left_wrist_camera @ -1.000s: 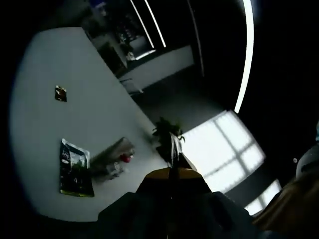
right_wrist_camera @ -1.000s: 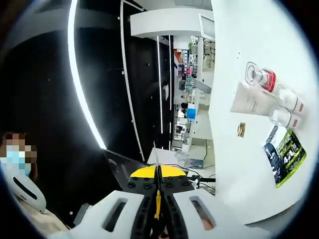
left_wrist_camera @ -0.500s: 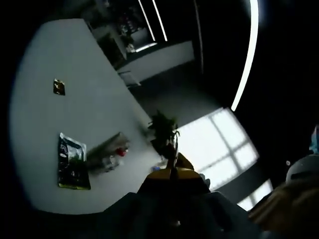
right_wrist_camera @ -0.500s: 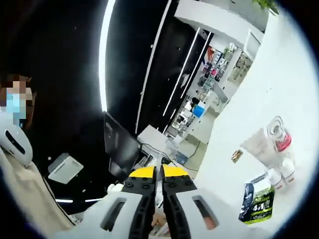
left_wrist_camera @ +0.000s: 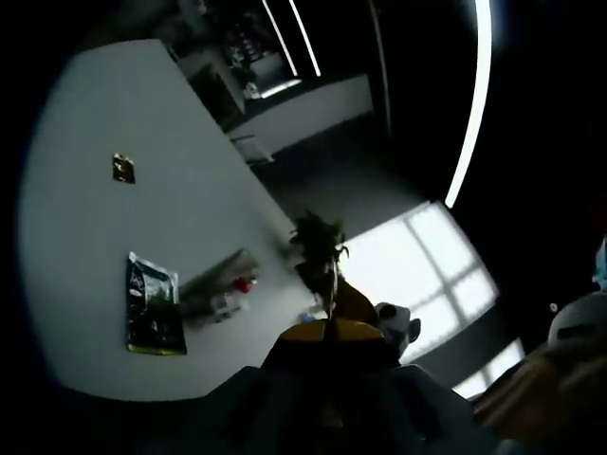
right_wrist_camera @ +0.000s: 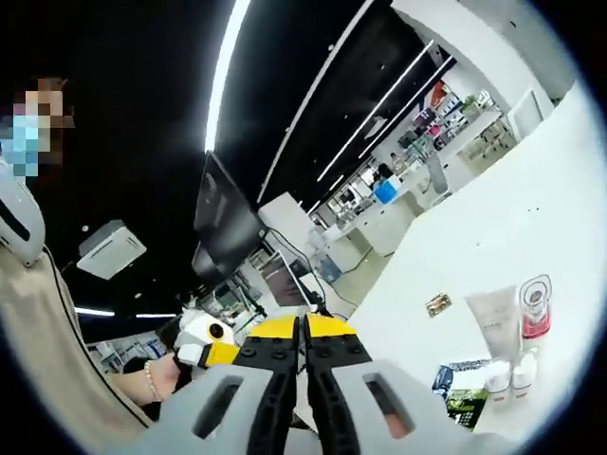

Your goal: Arrange the skincare products in the storage area until every visible bottle or jar stands upright without overlapping.

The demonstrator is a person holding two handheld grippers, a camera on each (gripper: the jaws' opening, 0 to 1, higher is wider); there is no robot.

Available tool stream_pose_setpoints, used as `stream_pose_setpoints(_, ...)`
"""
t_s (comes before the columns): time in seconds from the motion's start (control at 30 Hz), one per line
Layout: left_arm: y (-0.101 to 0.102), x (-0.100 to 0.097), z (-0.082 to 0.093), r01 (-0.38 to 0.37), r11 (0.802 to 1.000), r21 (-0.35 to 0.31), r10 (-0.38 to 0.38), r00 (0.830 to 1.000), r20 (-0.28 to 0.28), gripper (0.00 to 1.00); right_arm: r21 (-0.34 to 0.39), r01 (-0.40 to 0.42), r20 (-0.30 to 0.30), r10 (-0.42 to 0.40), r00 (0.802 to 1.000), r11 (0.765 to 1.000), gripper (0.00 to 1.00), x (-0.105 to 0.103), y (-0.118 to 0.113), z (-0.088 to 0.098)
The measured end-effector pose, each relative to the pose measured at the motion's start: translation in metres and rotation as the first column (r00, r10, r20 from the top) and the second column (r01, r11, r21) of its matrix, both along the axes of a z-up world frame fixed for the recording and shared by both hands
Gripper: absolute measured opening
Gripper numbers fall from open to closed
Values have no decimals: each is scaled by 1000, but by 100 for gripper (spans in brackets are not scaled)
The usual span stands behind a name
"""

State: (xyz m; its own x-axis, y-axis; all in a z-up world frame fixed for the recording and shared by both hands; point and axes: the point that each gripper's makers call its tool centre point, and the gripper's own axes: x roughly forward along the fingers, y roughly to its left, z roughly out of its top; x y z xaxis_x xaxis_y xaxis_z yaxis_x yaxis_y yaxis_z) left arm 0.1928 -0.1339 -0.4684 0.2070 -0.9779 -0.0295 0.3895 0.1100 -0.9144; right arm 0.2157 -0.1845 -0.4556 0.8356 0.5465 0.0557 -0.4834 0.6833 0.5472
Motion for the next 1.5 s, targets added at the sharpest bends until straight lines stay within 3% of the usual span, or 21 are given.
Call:
stream_pose_setpoints(0.17,14,6,-19,-45,997,68,47,999,-26,0,-175,-10,-23,6,1000,984,1,6,15,-16)
stream_pose_setpoints(0.3,29,13,-36,-85,989,123,91,995,-37,0,-242,-27,-29,20,999,970,1,12,29,-24)
stream_pose_setpoints(0.47,43,21,-61,-123,974,191,137,989,-62,0,-358,-40,-78,13,997,933,1,25,45,-57)
stream_pose_setpoints(0.63,54,34,-90,-136,950,282,161,984,-70,0,-381,-36,-136,-18,990,924,1,36,52,-92)
stream_pose_setpoints(0.8,70,47,-127,-124,907,402,159,986,-56,0,-427,-79,-190,-4,982,901,1,45,64,-129)
stream_pose_setpoints(0.97,79,49,-154,-116,889,442,176,980,-96,0,-464,-136,-228,30,973,875,1,49,75,-155)
stream_pose_setpoints(1.13,88,49,-172,-114,866,488,192,975,-114,0,-490,-162,-247,42,968,857,1,50,84,-170)
stream_pose_setpoints(1.5,87,47,-195,-101,847,522,198,971,-133,0,-531,-182,-275,35,961,827,1,47,82,-193)
